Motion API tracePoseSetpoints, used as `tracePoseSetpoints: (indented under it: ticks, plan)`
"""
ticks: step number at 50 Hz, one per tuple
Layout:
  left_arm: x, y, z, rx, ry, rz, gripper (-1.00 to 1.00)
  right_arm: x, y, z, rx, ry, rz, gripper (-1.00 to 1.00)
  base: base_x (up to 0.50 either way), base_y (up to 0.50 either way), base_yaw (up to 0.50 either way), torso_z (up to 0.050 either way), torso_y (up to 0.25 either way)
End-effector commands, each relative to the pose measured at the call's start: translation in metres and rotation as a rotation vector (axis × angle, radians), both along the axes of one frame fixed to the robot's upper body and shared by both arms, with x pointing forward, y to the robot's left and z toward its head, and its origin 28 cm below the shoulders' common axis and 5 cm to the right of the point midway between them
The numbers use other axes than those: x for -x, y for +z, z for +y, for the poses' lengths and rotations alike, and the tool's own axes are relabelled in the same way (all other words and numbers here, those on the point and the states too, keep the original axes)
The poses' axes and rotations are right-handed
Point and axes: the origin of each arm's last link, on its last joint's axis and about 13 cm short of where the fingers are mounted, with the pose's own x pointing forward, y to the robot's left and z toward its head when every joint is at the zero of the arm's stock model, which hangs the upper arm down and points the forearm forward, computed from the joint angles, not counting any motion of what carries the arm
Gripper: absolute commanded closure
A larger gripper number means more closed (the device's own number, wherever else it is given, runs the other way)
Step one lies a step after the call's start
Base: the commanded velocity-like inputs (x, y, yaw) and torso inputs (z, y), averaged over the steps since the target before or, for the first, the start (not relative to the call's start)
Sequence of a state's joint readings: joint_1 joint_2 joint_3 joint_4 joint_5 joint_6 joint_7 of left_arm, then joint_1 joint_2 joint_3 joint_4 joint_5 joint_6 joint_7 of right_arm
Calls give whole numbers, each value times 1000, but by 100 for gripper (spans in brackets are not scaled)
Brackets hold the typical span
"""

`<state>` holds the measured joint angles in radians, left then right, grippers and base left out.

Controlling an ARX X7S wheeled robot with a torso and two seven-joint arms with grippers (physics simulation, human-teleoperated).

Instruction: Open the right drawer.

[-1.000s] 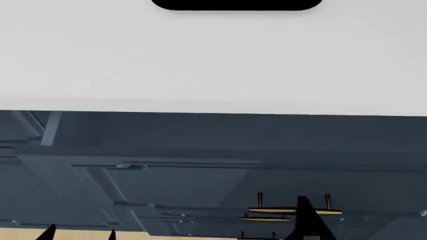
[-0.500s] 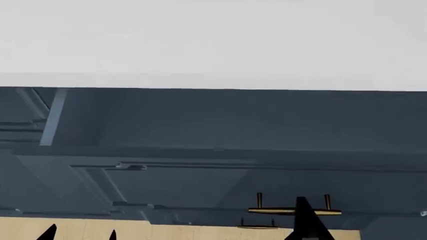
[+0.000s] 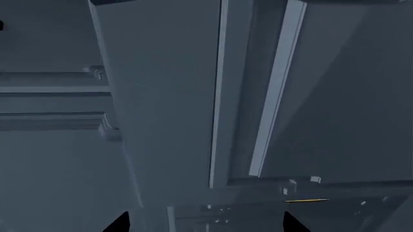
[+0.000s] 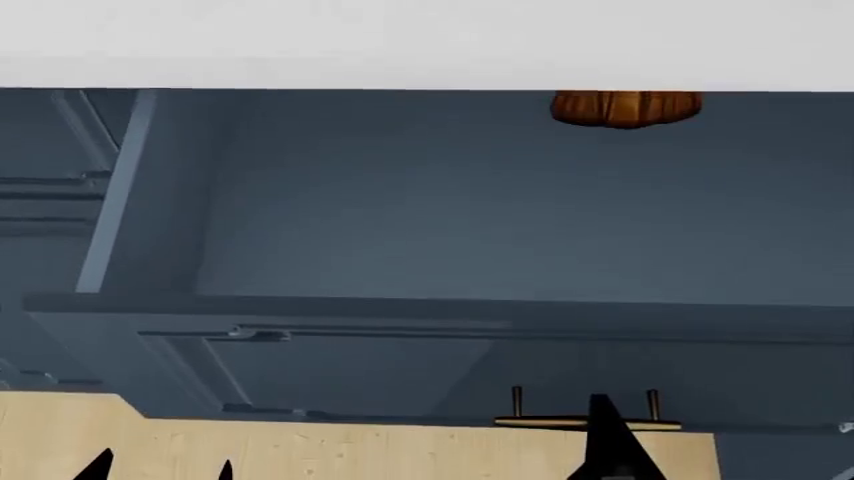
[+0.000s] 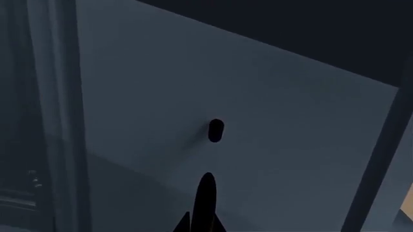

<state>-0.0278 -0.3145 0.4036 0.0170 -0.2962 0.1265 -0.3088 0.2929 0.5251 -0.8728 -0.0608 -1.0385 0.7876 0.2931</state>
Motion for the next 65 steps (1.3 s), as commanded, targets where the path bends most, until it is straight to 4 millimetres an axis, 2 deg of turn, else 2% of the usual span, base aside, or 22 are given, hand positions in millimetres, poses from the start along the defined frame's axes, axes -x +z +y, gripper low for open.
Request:
tracePoseSetpoints:
  ticks: [1,27,40,51,65]
  plan:
    - [-1,-1,0,1,0,-1,-100,9,1,26,36,129,-60,100,-227,1,0,0,0]
    - [0,1,0,2,0,0,-100,7,6,24,44,112,-77,100,-209,1,0,0,0]
    - [0,0,0,1,1,-2,-100,8,-1,24,48,126,-55,100,-191,1,0,0,0]
    - [-1,0,0,4,2,-2,-100,10,3,26,51,134,-58,100,-187,1,0,0,0]
    - [0,0,0,6,2,-4,-100,9,-1,24,53,132,-56,100,-181,1,0,0,0]
